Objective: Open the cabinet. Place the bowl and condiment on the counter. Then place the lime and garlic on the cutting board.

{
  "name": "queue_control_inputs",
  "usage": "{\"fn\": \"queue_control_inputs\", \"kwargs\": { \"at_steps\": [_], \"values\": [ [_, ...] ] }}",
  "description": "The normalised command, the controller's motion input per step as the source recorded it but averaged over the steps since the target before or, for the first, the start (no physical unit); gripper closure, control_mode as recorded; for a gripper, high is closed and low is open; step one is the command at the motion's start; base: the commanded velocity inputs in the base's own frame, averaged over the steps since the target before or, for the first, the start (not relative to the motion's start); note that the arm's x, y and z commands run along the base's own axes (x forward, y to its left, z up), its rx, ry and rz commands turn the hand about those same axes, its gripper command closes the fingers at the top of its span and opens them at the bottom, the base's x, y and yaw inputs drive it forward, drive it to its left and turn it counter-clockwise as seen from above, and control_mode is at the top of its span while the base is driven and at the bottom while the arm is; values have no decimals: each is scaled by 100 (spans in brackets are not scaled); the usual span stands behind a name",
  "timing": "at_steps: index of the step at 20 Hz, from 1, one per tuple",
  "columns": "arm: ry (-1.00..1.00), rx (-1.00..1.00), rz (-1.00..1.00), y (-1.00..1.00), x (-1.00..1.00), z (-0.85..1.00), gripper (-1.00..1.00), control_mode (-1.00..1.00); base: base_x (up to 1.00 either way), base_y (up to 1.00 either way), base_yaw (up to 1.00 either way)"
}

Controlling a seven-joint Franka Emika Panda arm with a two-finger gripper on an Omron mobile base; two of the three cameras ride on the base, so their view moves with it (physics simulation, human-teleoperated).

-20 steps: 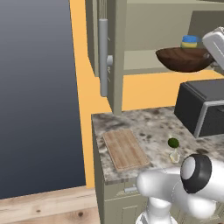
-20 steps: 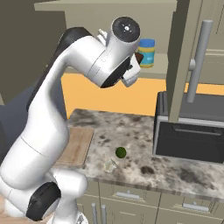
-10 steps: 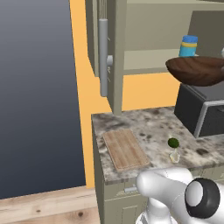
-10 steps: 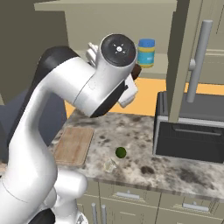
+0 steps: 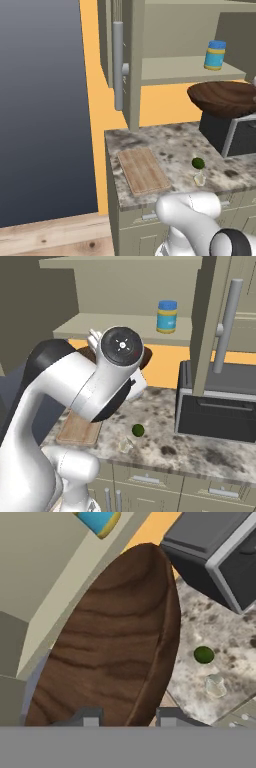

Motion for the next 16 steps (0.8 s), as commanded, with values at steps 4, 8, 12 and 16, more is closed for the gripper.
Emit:
{"fn": "queue_control_inputs", "kwargs": {
  "at_steps": [4,8,12,16],
  "values": [
    [3,0,0,30,-4,-48,100,-100,0,0,0],
    [15,0,0,33,17,-41,100,-100,0,0,0],
    [19,0,-3,44,51,-39,100,-100,0,0,0],
    [10,0,-4,39,48,-53,100,-100,0,0,0]
  ]
}}
